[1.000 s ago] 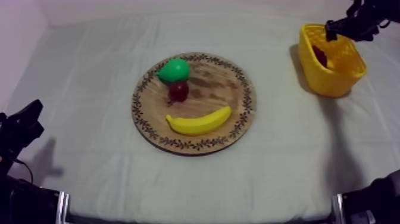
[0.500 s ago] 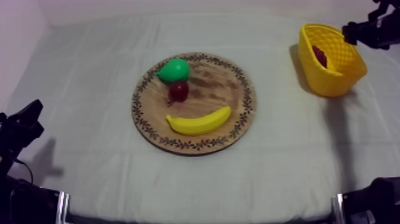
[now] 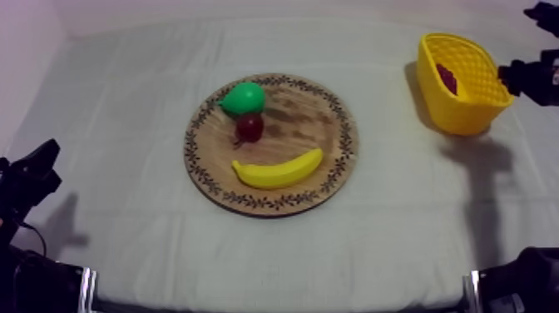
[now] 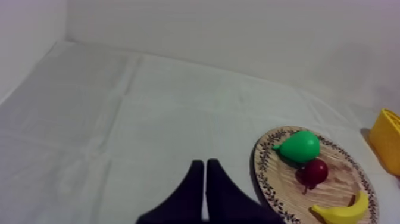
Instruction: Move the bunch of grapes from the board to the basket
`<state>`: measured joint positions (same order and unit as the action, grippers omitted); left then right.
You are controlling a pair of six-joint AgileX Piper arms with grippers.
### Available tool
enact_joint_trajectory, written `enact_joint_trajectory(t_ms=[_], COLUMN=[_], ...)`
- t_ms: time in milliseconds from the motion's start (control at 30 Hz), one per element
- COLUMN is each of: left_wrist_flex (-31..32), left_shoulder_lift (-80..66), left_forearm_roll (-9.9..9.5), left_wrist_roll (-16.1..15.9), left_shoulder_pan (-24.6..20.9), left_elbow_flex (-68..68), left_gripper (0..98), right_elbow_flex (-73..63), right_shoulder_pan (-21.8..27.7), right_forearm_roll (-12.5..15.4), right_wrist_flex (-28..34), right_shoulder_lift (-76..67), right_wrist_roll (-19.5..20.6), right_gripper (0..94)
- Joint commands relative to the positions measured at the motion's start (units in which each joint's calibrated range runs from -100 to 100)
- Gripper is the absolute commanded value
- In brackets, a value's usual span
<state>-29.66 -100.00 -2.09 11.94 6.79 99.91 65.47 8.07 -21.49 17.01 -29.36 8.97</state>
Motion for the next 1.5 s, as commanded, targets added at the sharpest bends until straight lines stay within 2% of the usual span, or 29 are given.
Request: enact_joint_trajectory(t_ms=[0,167,400,533,633,700,767,833,967,1067,1300,1367,1467], left_wrist_flex=[0.0,0.0,0.0,0.0,0.0,0.0,0.0,0.0,0.0,0.0,0.0,0.0,0.0], left_shoulder_lift=[0.0,0.0,0.0,0.0,0.0,0.0,0.0,0.0,0.0,0.0,0.0,0.0,0.0], left_forearm_roll=[0.01,0.01,0.01,0.01,0.01,0.01,0.01,0.01,0.01,0.01,0.01,0.01,0.01], left_wrist_roll=[0.0,0.0,0.0,0.0,0.0,0.0,0.0,0.0,0.0,0.0,0.0,0.0,0.0], left_shoulder_pan=[0.0,0.0,0.0,0.0,0.0,0.0,0.0,0.0,0.0,0.0,0.0,0.0,0.0], left_elbow_flex=[0.0,0.0,0.0,0.0,0.0,0.0,0.0,0.0,0.0,0.0,0.0,0.0,0.0], left_gripper=[0.1,0.1,0.1,0.1,0.1,0.1,0.1,0.1,0.1,0.1,0.1,0.1,0.1], right_elbow_flex=[4.3,11.9,23.7,30.0,32.7,33.4,33.9,34.1,34.3,34.3,34.4,34.4,34.4], right_shoulder_pan=[0.1,0.6,0.7,0.5,0.2,-0.1,-0.5,-0.8,-0.9,-0.9,-2.4,-2.9,-3.8], right_forearm_roll=[0.9,4.7,15.0,18.9,21.8,25.0,28.1,29.5,30.4,29.9,24.2,23.5,22.9], right_wrist_flex=[-1.1,-4.5,-10.3,-12.9,-12.7,-11.7,-10.0,-7.8,-1.9,2.9,13.4,14.7,16.8], right_shoulder_lift=[-4.6,-12.1,-23.0,-29.8,-34.7,-37.8,-40.8,-43.9,-49.9,-54.3,-62.6,-64.3,-65.7], right_wrist_roll=[-1.0,-5.4,-16.6,-20.6,-23.1,-25.6,-27.9,-28.7,-29.3,-27.6,-16.6,-15.1,-15.5], right_gripper=[46.7,45.5,41.6,38.4,35.1,32.2,27.2,20.9,8.3,3.3,0.9,0.8,0.7])
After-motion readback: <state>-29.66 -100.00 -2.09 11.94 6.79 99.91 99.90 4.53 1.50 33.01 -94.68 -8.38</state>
